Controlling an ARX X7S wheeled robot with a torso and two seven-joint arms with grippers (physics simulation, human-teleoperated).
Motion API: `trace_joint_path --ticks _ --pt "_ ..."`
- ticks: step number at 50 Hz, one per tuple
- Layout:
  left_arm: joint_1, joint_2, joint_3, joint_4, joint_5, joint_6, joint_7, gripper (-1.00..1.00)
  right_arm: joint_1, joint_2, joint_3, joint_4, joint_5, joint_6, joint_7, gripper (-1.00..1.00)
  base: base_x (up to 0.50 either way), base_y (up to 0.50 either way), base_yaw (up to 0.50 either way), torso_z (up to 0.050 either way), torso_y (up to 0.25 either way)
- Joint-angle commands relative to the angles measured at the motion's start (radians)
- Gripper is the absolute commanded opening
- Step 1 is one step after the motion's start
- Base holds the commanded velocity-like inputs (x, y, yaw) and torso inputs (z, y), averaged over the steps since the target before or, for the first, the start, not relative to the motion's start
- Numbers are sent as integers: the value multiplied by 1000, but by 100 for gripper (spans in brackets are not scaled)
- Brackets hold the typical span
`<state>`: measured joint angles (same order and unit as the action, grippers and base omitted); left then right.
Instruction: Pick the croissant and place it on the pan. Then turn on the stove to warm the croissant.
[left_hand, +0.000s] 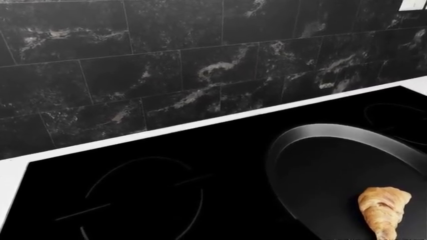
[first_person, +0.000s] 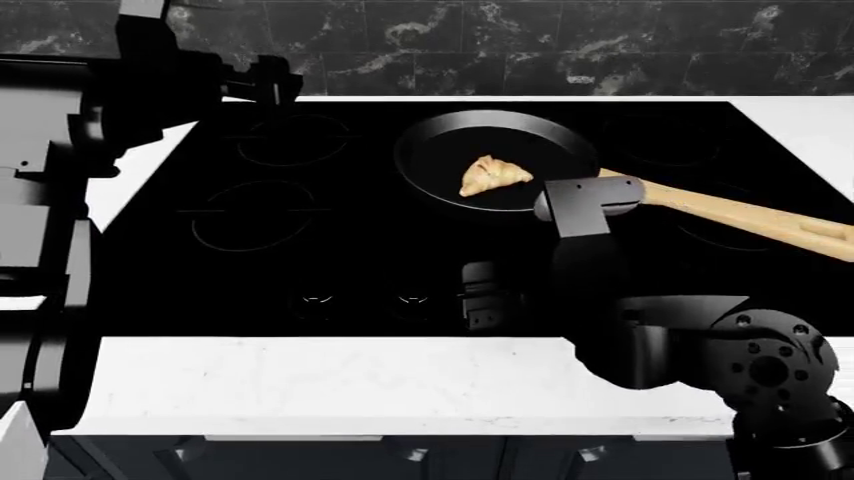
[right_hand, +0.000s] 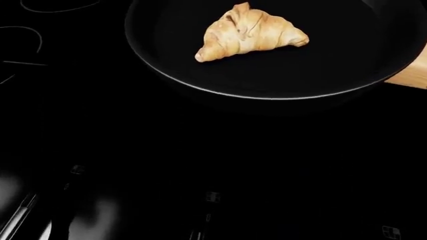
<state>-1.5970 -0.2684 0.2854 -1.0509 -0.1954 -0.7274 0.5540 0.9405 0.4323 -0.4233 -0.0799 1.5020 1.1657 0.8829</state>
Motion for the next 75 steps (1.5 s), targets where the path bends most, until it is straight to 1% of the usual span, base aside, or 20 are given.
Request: trace_joint_path --ticks 1,12,13,24,28,35,38,41,44,49,51,56,58,61,65,70,75 --pt "-5 5 5 -24 3 15 2 100 -1 -11 -36 71 -49 -21 -72 100 0 0 0 0 0" --pt "0 3 5 -11 0 8 1 100 -10 -23 -71 126 -75 -24 -122 100 0 0 0 -1 0" --pt "1 2 5 -5 -1 4 1 100 -15 -23 -74 114 -80 -29 -127 -100 0 0 0 0 0" --pt "19 -8 0 65 -11 -37 -7 100 -45 -10 -61 71 -72 -56 -136 -100 1 0 0 -1 0" --pt "19 -7 1 64 -11 -36 -7 100 -47 -7 -79 60 -74 -43 -156 -100 0 0 0 -3 0" --pt "17 -3 6 51 -9 -30 -4 100 -40 23 -145 65 -138 -25 -245 -100 1 0 1 -2 0" --pt "17 -1 8 49 -9 -29 -5 100 -55 62 -178 74 -199 -57 -362 -100 0 0 1 0 0" --pt "19 0 8 56 -10 -34 -6 100 -45 71 -222 88 -225 -41 -427 -100 0 0 1 -4 0" --pt "18 2 9 56 -10 -35 -6 100 -46 86 -235 96 -253 -68 -493 -100 4 0 1 -4 0" --pt "18 4 12 55 -9 -36 -9 100 -2 61 -328 239 -395 -155 -680 -100 5 0 4 -2 0" --pt "10 13 22 27 0 -18 -7 100 3 66 -348 265 -423 -178 -728 -100 0 3 5 -5 0" --pt "-74 65 49 -194 32 108 -1 100 8 84 -379 331 -465 -227 -840 -100 8 3 7 -2 0" --pt "-99 85 54 -253 42 138 -6 100 14 91 -390 360 -482 -246 -885 -100 5 4 7 -5 0" --pt "-104 107 52 -256 57 130 -19 100 29 91 -415 411 -509 -274 -967 -100 4 4 7 -4 0" --pt "-108 131 45 -257 82 118 -36 100 50 79 -437 541 -558 -345 -1080 -100 6 4 7 -2 0" --pt "-109 148 30 -257 112 107 -51 100 83 63 -456 688 -601 -408 -1186 -100 7 4 7 -2 0" --pt "-107 159 14 -257 136 102 -55 100 104 50 -473 789 -625 -447 -1278 -100 6 4 8 -4 0"
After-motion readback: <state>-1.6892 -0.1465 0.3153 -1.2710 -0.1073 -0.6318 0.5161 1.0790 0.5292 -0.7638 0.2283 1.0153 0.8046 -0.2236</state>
